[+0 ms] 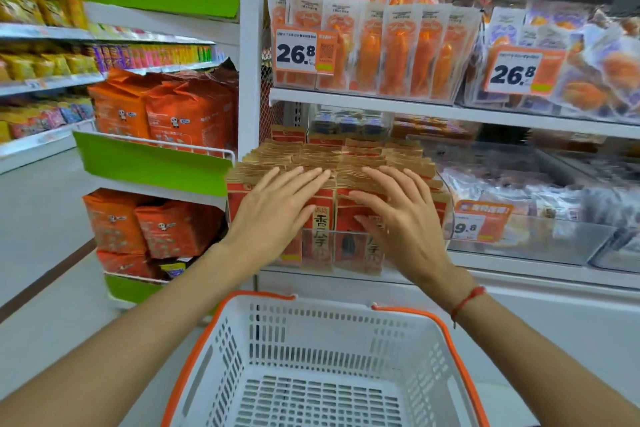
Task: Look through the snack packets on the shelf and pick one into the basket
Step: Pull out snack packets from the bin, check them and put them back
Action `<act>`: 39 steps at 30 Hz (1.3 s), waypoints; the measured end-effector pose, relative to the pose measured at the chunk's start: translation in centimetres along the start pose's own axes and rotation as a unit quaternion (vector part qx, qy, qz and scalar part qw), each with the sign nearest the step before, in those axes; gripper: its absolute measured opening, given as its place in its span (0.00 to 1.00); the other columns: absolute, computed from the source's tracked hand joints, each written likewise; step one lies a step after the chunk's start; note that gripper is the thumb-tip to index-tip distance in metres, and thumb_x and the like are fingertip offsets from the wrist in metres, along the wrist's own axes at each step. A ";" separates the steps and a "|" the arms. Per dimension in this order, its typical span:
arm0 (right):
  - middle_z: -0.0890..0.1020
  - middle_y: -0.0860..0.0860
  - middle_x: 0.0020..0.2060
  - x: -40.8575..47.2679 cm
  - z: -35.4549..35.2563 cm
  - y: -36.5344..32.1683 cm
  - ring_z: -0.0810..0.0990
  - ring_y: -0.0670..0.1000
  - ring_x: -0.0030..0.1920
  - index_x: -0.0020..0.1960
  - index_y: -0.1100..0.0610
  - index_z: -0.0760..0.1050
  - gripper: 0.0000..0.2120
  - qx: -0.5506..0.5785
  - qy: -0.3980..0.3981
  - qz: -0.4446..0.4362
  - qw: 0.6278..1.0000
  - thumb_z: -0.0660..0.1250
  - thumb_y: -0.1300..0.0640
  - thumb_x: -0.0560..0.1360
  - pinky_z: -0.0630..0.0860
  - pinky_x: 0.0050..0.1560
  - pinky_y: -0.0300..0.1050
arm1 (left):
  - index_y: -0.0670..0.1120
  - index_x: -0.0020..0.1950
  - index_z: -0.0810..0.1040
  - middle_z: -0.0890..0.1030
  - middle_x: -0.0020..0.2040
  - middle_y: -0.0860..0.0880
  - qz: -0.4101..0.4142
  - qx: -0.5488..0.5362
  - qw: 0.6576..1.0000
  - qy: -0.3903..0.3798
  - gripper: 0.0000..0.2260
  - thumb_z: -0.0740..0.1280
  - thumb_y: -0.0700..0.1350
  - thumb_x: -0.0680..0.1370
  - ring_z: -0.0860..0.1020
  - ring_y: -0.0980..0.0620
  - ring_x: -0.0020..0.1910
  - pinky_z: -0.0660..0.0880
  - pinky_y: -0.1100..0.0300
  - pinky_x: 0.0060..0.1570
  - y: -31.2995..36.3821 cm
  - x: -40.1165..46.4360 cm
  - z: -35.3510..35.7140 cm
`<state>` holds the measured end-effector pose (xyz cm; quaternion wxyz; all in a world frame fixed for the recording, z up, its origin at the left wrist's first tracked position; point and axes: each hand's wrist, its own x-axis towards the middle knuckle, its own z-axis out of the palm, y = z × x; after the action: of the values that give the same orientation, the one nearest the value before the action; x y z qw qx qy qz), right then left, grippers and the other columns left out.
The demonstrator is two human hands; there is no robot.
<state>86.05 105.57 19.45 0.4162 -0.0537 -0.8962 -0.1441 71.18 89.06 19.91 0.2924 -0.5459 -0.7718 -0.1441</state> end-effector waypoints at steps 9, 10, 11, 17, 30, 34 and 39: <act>0.83 0.49 0.44 0.8 -1.2 1.2 0.75 0.54 0.51 0.50 0.54 0.83 0.09 0.123 0.029 0.117 0.985 0.76 0.55 0.70 0.69 0.54 0.52 | 0.52 0.76 0.64 0.71 0.72 0.52 -0.027 -0.028 0.999 0.011 0.29 0.70 0.49 0.77 0.68 0.49 0.72 0.57 0.51 0.73 0.5 0.2 0.6; 0.83 0.49 0.45 0.8 -1.3 1.3 0.74 0.55 0.52 0.50 0.54 0.83 0.09 0.121 0.038 0.124 0.984 0.76 0.55 0.70 0.69 0.55 0.53 | 0.53 0.77 0.63 0.70 0.73 0.53 -0.036 -0.051 0.998 0.013 0.29 0.69 0.49 0.78 0.66 0.51 0.74 0.52 0.52 0.74 0.6 0.2 0.5; 0.82 0.50 0.47 0.7 -1.1 1.4 0.73 0.55 0.54 0.50 0.54 0.84 0.09 0.112 0.044 0.121 0.985 0.75 0.54 0.71 0.68 0.56 0.53 | 0.54 0.76 0.63 0.68 0.74 0.55 -0.047 -0.081 0.995 0.017 0.28 0.68 0.49 0.78 0.63 0.52 0.75 0.48 0.54 0.75 0.7 0.3 0.4; 0.80 0.52 0.51 1.6 -0.5 0.8 0.70 0.53 0.56 0.50 0.52 0.84 0.09 0.122 0.091 0.096 0.984 0.69 0.51 0.74 0.68 0.60 0.58 | 0.56 0.74 0.65 0.66 0.74 0.58 -0.063 -0.181 0.980 0.046 0.26 0.66 0.57 0.78 0.58 0.58 0.76 0.40 0.59 0.73 2.5 0.6 -0.1; 0.74 0.44 0.55 2.3 -1.9 0.9 0.64 0.44 0.57 0.54 0.48 0.81 0.24 0.157 0.063 0.242 0.955 0.62 0.32 0.71 0.64 0.59 0.47 | 0.59 0.52 0.75 0.69 0.57 0.72 -0.191 -0.412 0.881 0.135 0.06 0.69 0.50 0.77 0.62 0.65 0.62 0.58 0.67 0.61 3.7 2.8 -0.3; 0.76 0.42 0.52 2.4 -2.7 0.2 0.68 0.43 0.54 0.56 0.47 0.80 0.19 0.261 0.052 0.213 0.940 0.62 0.37 0.75 0.69 0.56 0.45 | 0.60 0.56 0.74 0.72 0.57 0.68 -0.202 -0.470 0.848 0.141 0.08 0.67 0.49 0.79 0.67 0.62 0.63 0.61 0.70 0.62 4.5 2.8 -1.8; 0.84 0.44 0.45 3.4 -5.3 -1.7 0.83 0.46 0.47 0.54 0.50 0.81 0.08 0.463 0.081 0.251 0.846 0.67 0.50 0.77 0.80 0.48 0.43 | 0.58 0.61 0.74 0.79 0.55 0.60 -0.175 -0.529 0.819 0.139 0.11 0.66 0.47 0.80 0.76 0.64 0.57 0.73 0.65 0.59 5.4 2.6 -5.2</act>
<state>87.36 102.26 24.97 0.4861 -0.0659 -0.7780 0.3925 77.08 90.17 25.09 0.0326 -0.4465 -0.6106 -0.6533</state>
